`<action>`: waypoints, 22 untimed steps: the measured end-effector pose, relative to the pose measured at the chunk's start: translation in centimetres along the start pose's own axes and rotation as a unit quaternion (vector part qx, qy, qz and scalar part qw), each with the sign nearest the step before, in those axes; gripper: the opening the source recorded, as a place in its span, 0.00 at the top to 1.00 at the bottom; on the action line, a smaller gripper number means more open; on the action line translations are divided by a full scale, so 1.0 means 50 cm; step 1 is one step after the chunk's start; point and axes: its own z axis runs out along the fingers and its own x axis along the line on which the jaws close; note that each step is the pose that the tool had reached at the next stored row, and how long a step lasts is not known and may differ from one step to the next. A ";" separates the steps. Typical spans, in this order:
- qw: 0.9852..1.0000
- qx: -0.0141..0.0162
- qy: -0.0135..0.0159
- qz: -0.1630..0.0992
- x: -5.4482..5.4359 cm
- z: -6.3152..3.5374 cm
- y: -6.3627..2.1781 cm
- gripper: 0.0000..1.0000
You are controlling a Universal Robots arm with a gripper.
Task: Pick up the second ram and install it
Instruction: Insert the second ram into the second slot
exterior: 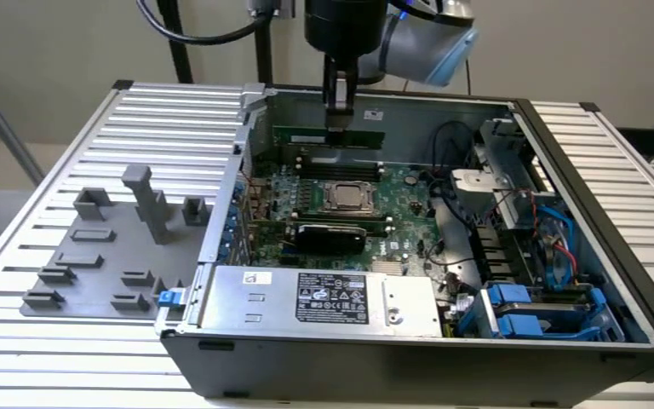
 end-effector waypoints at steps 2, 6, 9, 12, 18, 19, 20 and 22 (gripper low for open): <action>1.000 0.000 0.000 0.000 -0.005 0.008 -0.014 1.00; 1.000 0.000 0.000 0.000 -0.012 0.023 -0.037 1.00; 1.000 0.000 0.000 0.001 -0.016 0.034 -0.046 1.00; 1.000 0.000 0.000 0.002 -0.023 0.045 -0.051 1.00; 1.000 0.000 0.000 0.005 -0.036 0.070 -0.055 1.00; 1.000 0.000 0.000 0.005 -0.036 0.070 -0.055 1.00; 1.000 0.000 0.000 0.005 -0.036 0.070 -0.055 1.00; 1.000 0.000 0.000 0.005 -0.036 0.070 -0.055 1.00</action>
